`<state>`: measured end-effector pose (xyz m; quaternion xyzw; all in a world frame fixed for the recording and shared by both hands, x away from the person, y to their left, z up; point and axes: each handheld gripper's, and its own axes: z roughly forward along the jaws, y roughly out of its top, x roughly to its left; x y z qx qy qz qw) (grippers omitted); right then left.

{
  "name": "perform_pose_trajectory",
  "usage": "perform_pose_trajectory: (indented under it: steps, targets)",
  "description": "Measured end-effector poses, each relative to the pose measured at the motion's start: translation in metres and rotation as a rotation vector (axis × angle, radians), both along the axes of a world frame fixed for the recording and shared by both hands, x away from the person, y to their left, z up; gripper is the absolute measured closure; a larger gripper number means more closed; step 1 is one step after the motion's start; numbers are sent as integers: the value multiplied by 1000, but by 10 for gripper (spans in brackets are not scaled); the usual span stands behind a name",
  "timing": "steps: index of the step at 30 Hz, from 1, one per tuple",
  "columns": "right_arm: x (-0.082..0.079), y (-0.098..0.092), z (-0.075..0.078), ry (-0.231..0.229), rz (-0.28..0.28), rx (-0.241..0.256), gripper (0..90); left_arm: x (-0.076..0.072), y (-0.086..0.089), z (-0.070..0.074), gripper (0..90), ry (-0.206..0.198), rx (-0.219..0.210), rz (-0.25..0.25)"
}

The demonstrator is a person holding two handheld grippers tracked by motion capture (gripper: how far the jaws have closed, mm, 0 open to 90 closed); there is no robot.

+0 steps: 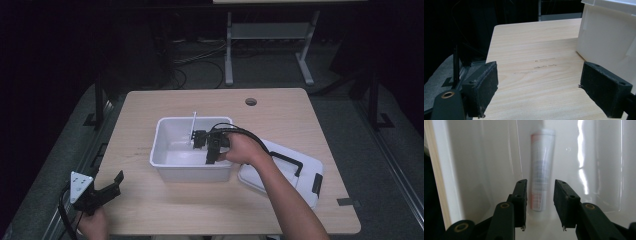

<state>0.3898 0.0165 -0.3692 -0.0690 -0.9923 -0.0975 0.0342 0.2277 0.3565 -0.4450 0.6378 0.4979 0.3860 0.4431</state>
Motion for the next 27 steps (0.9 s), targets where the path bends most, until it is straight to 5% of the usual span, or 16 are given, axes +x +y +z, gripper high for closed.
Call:
perform_pose_trajectory:
  steps: [7,27]
  targets:
    - [-1,-2,6,-16,-9,18,622,0,-1,0,138,2,0,-1]
    - [-6,-20,53,-91,-35,85,602,1,-3,0,138,2,2,-5]
